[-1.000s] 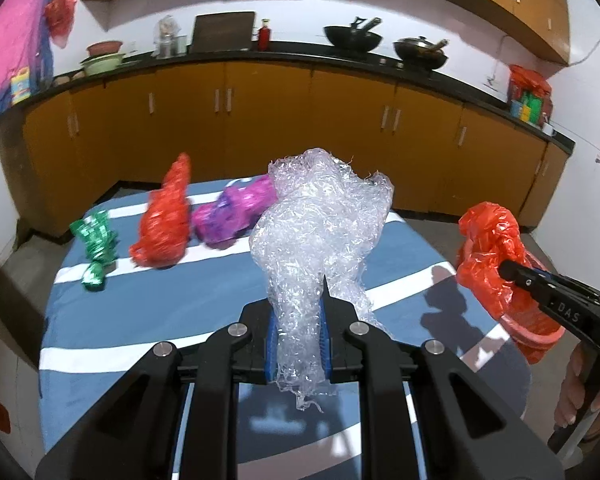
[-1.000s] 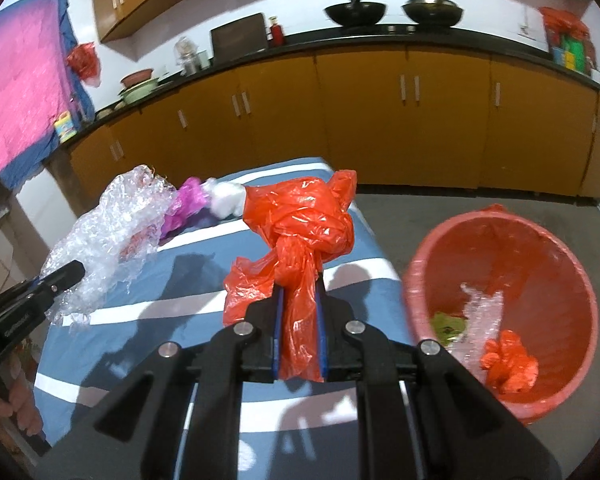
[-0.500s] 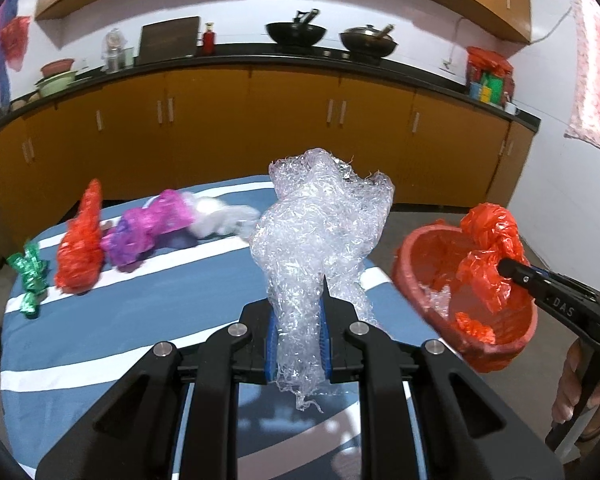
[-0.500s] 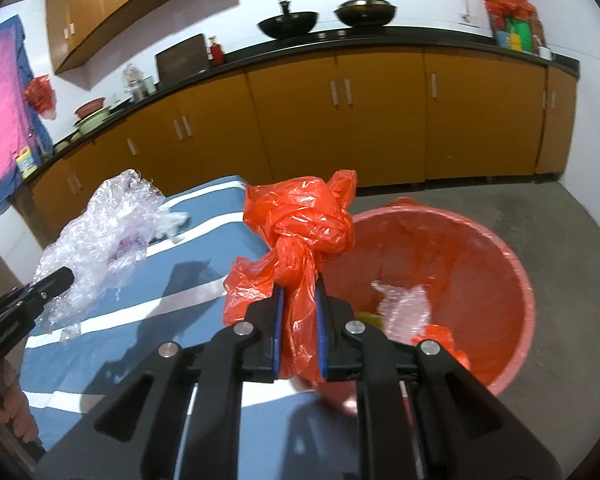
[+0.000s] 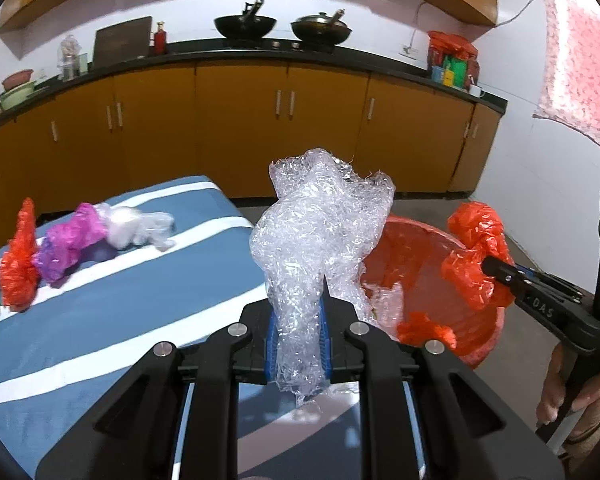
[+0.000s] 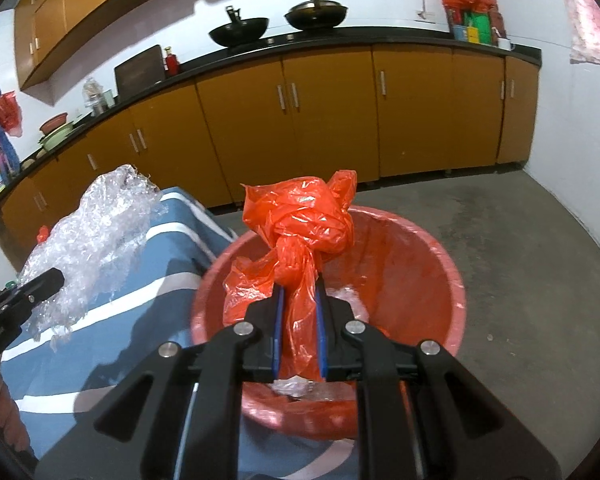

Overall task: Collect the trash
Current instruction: 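Carry both bags over the wastebasket and open both grippers to drop them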

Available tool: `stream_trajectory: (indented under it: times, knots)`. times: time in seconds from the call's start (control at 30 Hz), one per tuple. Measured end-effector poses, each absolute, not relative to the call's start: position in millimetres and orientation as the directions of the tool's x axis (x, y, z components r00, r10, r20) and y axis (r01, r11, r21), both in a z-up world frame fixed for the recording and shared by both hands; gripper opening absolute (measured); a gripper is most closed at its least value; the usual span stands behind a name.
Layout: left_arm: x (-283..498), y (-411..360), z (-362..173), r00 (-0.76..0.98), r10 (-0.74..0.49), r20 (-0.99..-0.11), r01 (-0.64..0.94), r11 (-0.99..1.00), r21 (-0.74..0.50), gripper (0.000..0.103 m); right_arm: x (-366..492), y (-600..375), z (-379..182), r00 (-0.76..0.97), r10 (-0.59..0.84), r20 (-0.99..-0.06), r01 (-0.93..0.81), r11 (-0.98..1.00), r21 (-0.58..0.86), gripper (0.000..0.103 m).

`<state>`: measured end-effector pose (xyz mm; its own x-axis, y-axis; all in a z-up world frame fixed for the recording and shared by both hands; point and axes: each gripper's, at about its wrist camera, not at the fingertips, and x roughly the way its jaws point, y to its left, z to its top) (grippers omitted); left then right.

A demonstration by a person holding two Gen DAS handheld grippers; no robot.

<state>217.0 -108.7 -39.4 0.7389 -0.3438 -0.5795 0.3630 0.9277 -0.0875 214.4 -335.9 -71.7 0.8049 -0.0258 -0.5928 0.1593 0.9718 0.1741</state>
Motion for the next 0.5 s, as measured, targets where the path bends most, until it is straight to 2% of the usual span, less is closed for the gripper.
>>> stream_trajectory:
  times: [0.5]
  knots:
    - [236,-174,-57,0.675,-0.415,-0.611,0.449,0.887,-0.107,0.017,224,-370,-84,0.787,-0.073,-0.613,0.217,0.962,0.165,0.014]
